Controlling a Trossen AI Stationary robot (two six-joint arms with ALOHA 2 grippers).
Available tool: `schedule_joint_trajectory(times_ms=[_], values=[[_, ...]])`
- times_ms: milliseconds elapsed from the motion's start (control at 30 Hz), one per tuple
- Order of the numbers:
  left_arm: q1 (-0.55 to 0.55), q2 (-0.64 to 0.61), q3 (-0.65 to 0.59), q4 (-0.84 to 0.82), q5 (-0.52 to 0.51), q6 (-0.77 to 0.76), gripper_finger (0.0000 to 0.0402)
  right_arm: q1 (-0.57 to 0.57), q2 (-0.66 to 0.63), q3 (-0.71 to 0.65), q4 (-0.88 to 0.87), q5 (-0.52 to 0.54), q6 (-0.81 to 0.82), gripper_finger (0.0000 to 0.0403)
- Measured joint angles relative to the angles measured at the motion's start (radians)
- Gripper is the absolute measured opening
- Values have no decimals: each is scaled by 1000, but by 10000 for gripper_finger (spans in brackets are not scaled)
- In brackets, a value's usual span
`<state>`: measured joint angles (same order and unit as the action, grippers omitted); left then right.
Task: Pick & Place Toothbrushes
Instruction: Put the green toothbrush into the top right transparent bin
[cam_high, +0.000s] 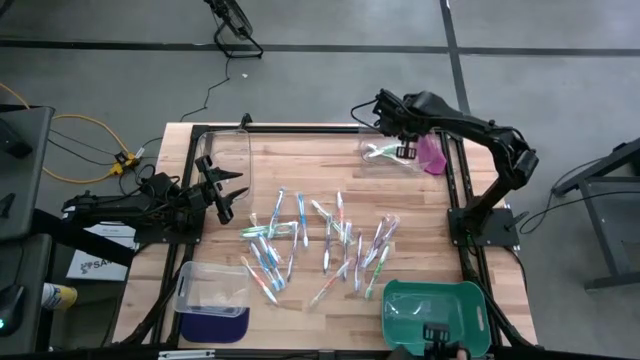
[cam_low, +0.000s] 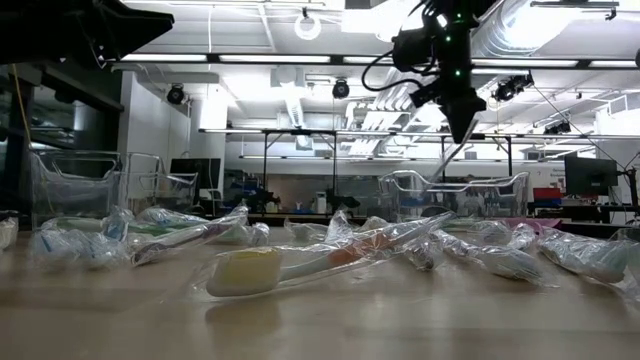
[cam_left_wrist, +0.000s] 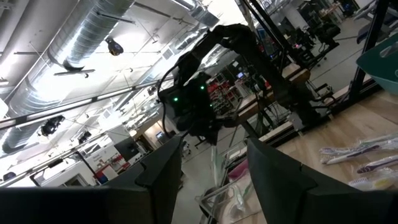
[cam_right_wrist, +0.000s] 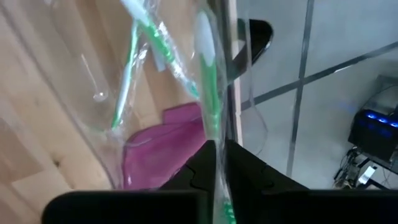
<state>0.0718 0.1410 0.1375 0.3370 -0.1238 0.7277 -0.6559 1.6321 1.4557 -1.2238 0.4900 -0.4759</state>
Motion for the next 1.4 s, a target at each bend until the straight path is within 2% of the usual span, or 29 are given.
schedule_joint_trajectory(times_ms=[267,500,700,967,1167,1267,1400], values=[[0,0,0,0,0,0,177,-1,0,0,28,-62,-51,86],[0,0,0,-1,0,0,177,15,1,0,35,9,-26,129],[0,0,0,-3,-1,0,177,59,1,0,32,-69,164,139],[0,0,0,-4,-17,0,177,160,1,0,36,-112,671,136],[0,0,0,-4,-17,0,177,248,1,0,63,-260,816,136],[0,0,0,-4,-17,0,177,303,1,0,128,-280,897,136],[0,0,0,-5,-18,0,177,385,1,0,219,-284,917,136]])
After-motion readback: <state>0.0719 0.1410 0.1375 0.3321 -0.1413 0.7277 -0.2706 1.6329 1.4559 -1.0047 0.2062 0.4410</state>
